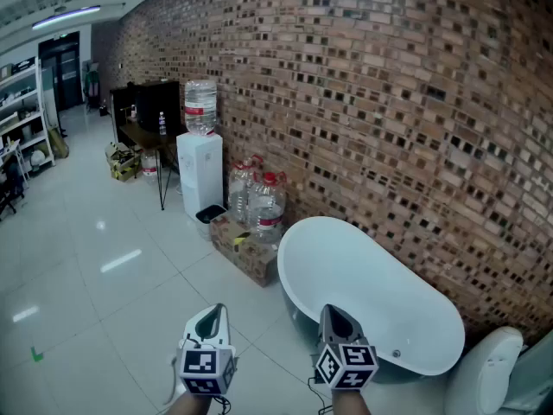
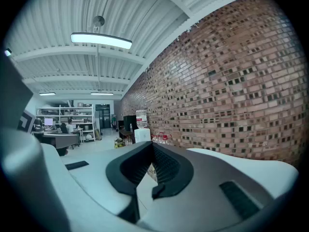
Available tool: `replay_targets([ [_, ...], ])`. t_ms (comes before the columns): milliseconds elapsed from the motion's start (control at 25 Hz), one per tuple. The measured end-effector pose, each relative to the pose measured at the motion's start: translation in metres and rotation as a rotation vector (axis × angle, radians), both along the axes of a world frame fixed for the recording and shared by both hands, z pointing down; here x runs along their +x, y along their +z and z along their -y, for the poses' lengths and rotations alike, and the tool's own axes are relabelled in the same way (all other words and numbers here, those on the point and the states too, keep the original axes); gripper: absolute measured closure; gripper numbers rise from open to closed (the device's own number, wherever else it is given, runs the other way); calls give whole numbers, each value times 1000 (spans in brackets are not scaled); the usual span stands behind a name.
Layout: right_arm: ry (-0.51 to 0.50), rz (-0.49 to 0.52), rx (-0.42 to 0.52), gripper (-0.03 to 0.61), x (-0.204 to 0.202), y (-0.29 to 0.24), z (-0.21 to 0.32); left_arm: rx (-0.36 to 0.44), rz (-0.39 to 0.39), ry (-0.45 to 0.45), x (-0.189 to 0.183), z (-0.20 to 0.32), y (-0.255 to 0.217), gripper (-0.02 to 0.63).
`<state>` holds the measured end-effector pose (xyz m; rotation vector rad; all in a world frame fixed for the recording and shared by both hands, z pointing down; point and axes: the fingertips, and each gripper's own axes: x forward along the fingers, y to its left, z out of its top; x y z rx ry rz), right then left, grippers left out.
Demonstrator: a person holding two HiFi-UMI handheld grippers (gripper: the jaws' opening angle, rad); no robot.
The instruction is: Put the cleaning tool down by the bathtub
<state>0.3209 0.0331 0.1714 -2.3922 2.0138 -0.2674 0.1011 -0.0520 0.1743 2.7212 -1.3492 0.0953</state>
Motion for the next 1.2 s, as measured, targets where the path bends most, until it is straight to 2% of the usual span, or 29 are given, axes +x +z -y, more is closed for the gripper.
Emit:
replay_targets([
  [240, -28, -3, 7, 569, -46, -2, 22, 3, 4, -24, -47, 10, 2, 609],
  [600, -160, -5, 10, 568, -178, -2, 70, 13, 27, -189, -198, 28, 6, 609],
  [720, -206, -9, 7, 563, -212, 0, 85, 10, 8, -242, -234, 30, 5, 610],
  [960, -330, -13, 0, 560, -254, 10, 119, -8, 9, -352, -277, 37, 17, 609],
  [1200, -432, -1, -15, 552, -283, 31, 152, 7, 33, -430, -301, 49, 16, 609],
])
